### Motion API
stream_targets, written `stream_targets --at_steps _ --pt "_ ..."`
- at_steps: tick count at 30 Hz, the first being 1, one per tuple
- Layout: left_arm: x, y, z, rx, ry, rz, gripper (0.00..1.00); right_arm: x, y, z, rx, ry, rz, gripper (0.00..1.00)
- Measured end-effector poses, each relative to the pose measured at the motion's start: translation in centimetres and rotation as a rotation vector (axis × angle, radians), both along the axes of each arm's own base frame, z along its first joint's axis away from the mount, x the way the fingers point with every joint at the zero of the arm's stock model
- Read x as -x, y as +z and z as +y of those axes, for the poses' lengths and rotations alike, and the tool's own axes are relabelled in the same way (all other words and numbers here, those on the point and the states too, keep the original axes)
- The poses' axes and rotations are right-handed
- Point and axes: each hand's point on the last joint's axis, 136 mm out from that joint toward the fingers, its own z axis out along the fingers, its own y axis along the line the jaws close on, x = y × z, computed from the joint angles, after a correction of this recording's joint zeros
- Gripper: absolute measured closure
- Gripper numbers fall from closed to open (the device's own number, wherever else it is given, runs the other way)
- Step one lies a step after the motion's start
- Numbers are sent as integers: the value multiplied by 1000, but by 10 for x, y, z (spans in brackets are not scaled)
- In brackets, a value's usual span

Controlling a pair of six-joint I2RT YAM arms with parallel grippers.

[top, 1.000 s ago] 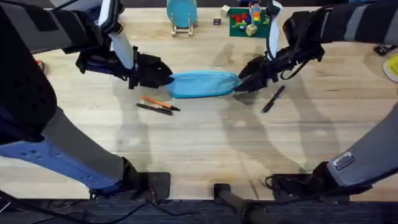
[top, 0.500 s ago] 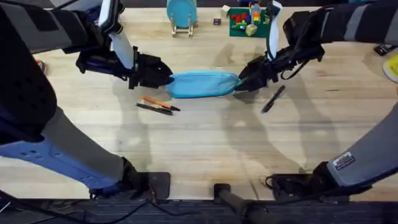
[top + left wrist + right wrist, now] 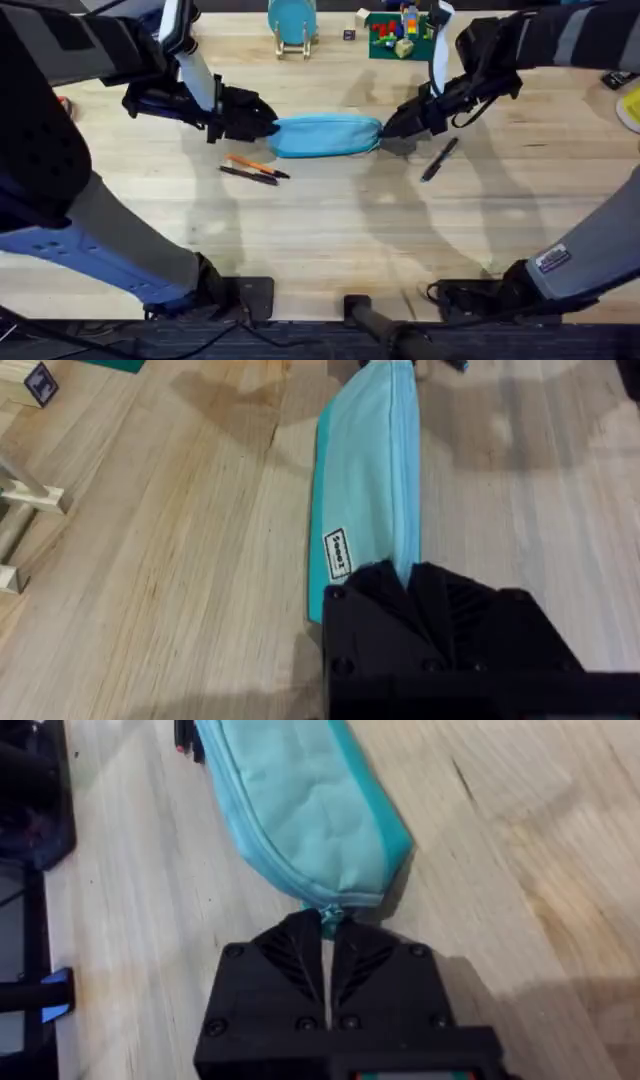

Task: Unzip the bag, pick up the pens from the table one at a time and place them inside, then zip the bag closed.

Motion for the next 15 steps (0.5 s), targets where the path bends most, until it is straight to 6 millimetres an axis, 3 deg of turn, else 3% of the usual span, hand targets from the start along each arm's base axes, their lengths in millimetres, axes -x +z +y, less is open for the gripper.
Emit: stream_targets --at_steps 15 --pt "0 0 0 0 0 0 958 -1 1 -2 3 -14 13 970"
